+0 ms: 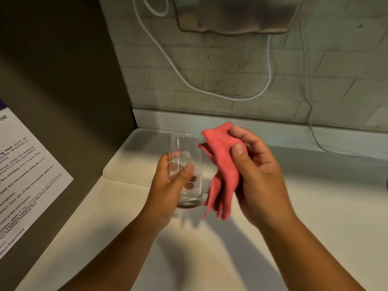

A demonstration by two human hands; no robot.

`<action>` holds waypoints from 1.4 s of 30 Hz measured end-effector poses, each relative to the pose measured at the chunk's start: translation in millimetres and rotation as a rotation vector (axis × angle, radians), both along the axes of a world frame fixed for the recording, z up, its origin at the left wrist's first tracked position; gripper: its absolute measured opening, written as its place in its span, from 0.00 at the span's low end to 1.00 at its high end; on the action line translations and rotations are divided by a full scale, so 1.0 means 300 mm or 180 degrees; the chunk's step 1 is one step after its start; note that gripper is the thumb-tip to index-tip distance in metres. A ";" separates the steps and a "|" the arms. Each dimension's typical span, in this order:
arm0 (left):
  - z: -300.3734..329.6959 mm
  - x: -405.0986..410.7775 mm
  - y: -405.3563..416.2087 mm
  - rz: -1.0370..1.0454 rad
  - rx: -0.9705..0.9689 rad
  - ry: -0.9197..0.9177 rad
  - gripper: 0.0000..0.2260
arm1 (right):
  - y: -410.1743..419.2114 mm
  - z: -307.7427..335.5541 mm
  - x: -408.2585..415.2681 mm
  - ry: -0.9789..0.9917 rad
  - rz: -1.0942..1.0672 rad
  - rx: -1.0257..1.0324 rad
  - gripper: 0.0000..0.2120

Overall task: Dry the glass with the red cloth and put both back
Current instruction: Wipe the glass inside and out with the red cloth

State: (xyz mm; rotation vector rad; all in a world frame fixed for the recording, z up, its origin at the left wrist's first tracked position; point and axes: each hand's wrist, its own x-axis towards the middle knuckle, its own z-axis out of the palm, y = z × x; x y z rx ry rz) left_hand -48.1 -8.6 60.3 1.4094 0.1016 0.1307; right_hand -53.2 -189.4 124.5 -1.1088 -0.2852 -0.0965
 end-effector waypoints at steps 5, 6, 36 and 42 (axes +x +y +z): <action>0.050 -0.038 -0.055 -0.0130 -0.0436 -0.0028 0.35 | 0.088 -0.008 -0.083 -0.0192 -0.0427 -0.0396 0.13; 0.056 -0.040 -0.059 -0.0120 -0.0502 0.0035 0.38 | 0.096 -0.017 -0.093 -0.0237 -0.0527 -0.0580 0.13; 0.107 -0.036 -0.087 0.0205 -0.0485 0.0212 0.25 | 0.151 -0.119 -0.143 -0.1126 -0.1413 -0.2907 0.22; 0.094 -0.044 -0.112 -0.0092 -0.0415 0.0168 0.28 | 0.143 -0.058 -0.077 -0.1441 -0.1724 -0.3209 0.20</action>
